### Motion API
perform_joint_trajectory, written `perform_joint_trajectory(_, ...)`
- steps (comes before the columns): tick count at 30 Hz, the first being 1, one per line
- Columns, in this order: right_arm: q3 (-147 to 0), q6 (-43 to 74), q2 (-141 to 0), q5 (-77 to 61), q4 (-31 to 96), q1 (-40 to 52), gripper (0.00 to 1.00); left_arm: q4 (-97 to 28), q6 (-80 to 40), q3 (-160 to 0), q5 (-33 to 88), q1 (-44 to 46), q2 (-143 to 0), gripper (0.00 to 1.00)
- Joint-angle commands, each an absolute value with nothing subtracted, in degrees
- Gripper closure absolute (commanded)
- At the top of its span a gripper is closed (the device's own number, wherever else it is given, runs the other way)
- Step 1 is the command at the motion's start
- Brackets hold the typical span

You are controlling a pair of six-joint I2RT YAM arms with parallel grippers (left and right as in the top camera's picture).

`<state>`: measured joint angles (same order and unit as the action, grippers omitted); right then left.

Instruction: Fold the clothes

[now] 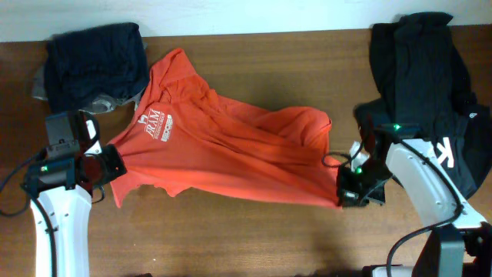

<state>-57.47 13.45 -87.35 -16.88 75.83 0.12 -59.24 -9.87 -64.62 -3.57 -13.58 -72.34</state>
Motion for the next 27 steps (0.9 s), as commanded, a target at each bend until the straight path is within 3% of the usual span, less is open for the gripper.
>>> perform_joint_trajectory(1, -53.6, 14.6, -86.7, -16.0, 76.1, 0.0, 0.96, -59.9, -9.5, -65.8, -6.8, -13.8, -72.3, 0.99)
perform_joint_trajectory(5, -52.1, 14.6, -86.7, -18.3, 74.2, 0.0, 0.95, -60.3, -9.5, -65.8, -7.2, -13.8, -72.3, 0.99)
perform_joint_trajectory(15, -55.4, 12.6, -86.3, -21.0, 70.9, 0.0, 0.82, -59.6, -9.5, -65.8, -7.2, -13.8, -72.3, 0.99)
perform_joint_trajectory(19, -59.7, 12.3, -85.2, -19.8, 70.9, 0.0, 0.7, -59.6, -9.5, -65.8, -7.2, -13.8, -72.3, 0.99)
perform_joint_trajectory(23, -62.7, 12.3, -85.0, -16.3, 65.4, 0.0, 0.42, -59.6, -9.5, -65.8, -7.2, -13.8, -72.3, 0.99)
perform_joint_trajectory(24, -62.6, 12.3, -85.0, -15.8, 62.2, 0.0, 0.39, -59.5, -9.5, -65.8, -7.1, -13.8, -72.3, 0.91)
perform_joint_trajectory(27, -62.6, 13.2, -86.8, -15.3, 53.3, 0.0, 0.38, -59.1, -9.5, -65.8, -7.1, -13.8, -72.3, 0.38)
